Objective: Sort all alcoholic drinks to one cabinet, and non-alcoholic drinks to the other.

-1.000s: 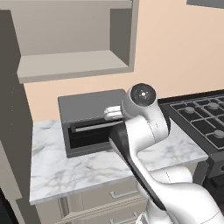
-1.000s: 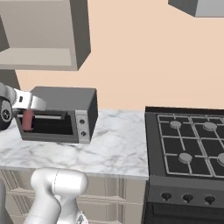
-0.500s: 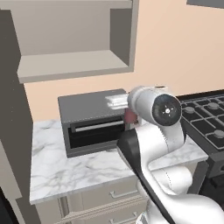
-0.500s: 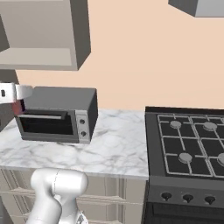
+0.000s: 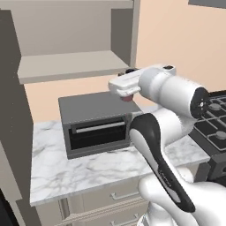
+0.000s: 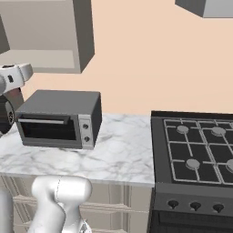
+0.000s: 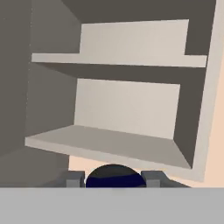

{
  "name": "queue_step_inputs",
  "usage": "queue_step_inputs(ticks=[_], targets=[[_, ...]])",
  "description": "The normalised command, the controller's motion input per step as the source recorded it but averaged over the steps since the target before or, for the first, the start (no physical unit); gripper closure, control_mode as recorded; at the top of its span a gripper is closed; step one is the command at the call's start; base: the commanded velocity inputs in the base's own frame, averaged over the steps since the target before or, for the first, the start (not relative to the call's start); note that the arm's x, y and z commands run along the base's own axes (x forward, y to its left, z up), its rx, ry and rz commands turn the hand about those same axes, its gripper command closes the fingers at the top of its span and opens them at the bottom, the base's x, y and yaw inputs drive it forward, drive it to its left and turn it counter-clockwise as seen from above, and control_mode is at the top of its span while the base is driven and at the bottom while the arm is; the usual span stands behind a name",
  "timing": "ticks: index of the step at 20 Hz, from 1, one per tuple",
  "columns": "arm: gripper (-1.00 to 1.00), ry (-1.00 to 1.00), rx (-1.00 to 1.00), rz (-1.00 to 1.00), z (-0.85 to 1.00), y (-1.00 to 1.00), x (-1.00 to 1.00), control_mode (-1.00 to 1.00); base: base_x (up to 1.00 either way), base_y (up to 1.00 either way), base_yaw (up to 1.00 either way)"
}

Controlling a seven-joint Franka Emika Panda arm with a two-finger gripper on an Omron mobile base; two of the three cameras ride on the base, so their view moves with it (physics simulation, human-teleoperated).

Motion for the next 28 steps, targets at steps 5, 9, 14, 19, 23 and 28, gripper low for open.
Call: queue_step_inputs(ticks=[5, 9, 14, 19, 23, 28], targets=[[1.0, 0.0, 0.0, 0.27, 0.67, 0.54, 0.0, -1.0, 0.0, 0.0, 0.0], [1.0, 0.11, 0.0, 0.22, 0.43, 0.53, 0.08, -1.0, 0.0, 0.0, 0.0], [1.0, 0.03, 0.0, 0.12, 0.15, 0.49, 0.29, -1.0, 0.0, 0.0, 0.0], [1.0, 0.0, 0.0, 0.01, 0.0, 0.35, 0.46, -1.0, 0.0, 0.0, 0.0], [1.0, -0.04, 0.0, 0.0, 0.0, 0.37, 0.4, -1.0, 0.0, 0.0, 0.0], [1.0, 0.0, 0.0, 0.0, 0.0, 0.41, 0.33, -1.0, 0.0, 0.0, 0.0]])
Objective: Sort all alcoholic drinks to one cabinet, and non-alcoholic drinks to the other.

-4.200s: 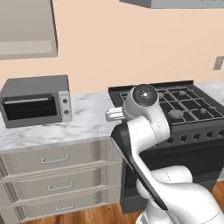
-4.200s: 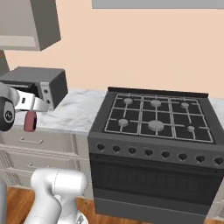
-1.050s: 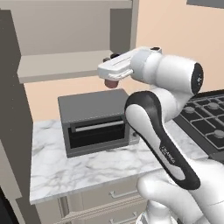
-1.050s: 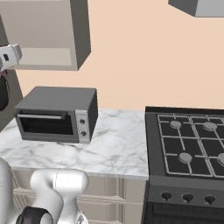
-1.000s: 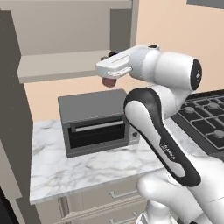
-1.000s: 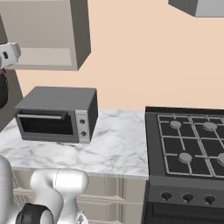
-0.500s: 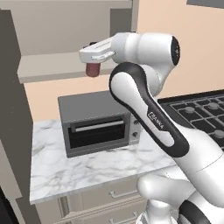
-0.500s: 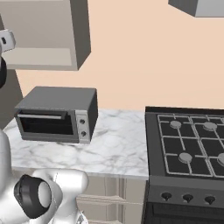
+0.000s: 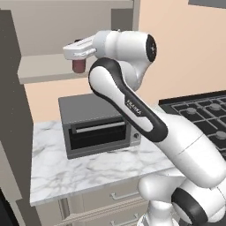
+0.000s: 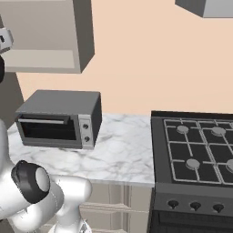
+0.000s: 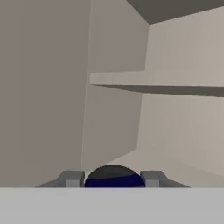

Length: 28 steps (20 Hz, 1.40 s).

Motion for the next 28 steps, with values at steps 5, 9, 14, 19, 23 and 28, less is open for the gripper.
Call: queue_step_inputs(ticks=[5, 9, 14, 19, 23, 28], targets=[[1.0, 0.0, 0.0, 0.0, -0.03, 0.37, 0.47, -1.0, 0.0, 0.0, 0.0], [1.0, 0.07, 0.0, 0.0, -0.1, 0.32, 0.71, -1.0, 0.0, 0.0, 0.0], [1.0, 0.08, 0.0, 0.0, -0.16, 0.3, 0.67, -1.0, 0.0, 0.0, 0.0], [1.0, 0.03, 0.0, 0.0, -0.05, 0.3, 0.54, -1.0, 0.0, 0.0, 0.0], [1.0, 0.0, 0.0, 0.0, 0.0, 0.31, 0.46, -1.0, 0.0, 0.0, 0.0], [1.0, 0.0, -0.01, 0.0, -0.03, 0.28, 0.45, -1.0, 0.0, 0.0, 0.0]])
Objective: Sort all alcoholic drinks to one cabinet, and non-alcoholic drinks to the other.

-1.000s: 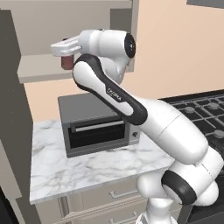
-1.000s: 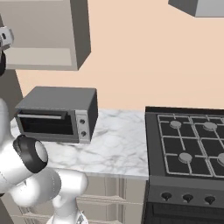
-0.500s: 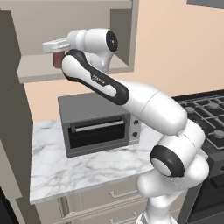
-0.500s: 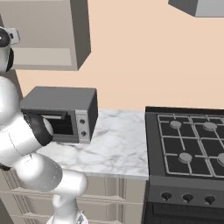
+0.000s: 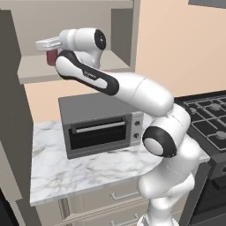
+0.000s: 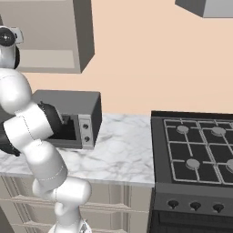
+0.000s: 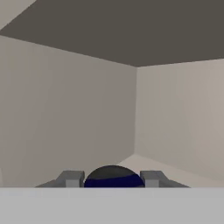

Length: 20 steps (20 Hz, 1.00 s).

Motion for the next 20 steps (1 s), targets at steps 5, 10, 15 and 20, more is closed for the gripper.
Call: queue_step_inputs(ticks=[5, 10, 15, 20], targets=[[1.0, 0.0, -0.04, 0.0, -0.12, 0.19, 0.24, -1.0, 0.0, 0.0, 0.0], [1.0, 0.0, -0.04, -0.01, -0.13, 0.04, 0.02, -1.0, 0.0, 0.0, 0.0], [1.0, 0.0, -0.03, -0.03, -0.16, 0.01, 0.02, -1.0, 0.0, 0.0, 0.0], [1.0, 0.0, -0.02, -0.03, -0.16, 0.0, 0.19, -1.0, 0.0, 0.0, 0.0]])
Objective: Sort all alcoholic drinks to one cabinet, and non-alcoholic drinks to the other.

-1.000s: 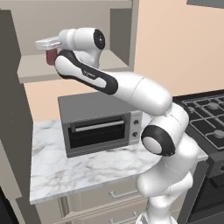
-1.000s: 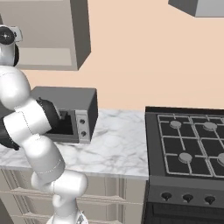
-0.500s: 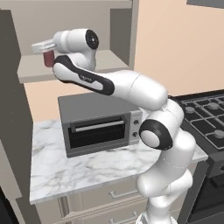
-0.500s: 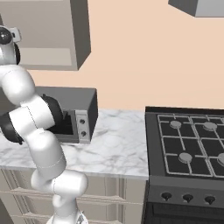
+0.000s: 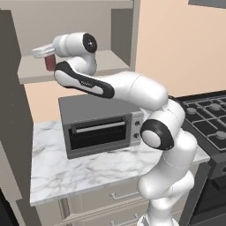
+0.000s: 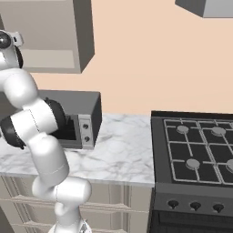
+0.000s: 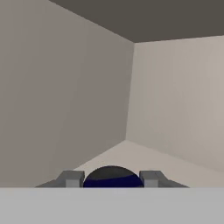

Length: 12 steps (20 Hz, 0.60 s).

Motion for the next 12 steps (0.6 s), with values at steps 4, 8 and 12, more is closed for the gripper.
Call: queue_step_inputs(ticks=[4, 8, 12], targets=[[1.0, 0.0, 0.0, -0.03, -0.15, 0.0, 0.32, -1.0, 0.0, 0.0, 0.0], [1.0, 0.0, 0.0, -0.05, -0.06, 0.08, 0.31, -1.0, 0.0, 0.0, 0.0], [1.0, 0.0, 0.0, -0.14, -0.04, 0.24, 0.21, -1.0, 0.0, 0.0, 0.0]])
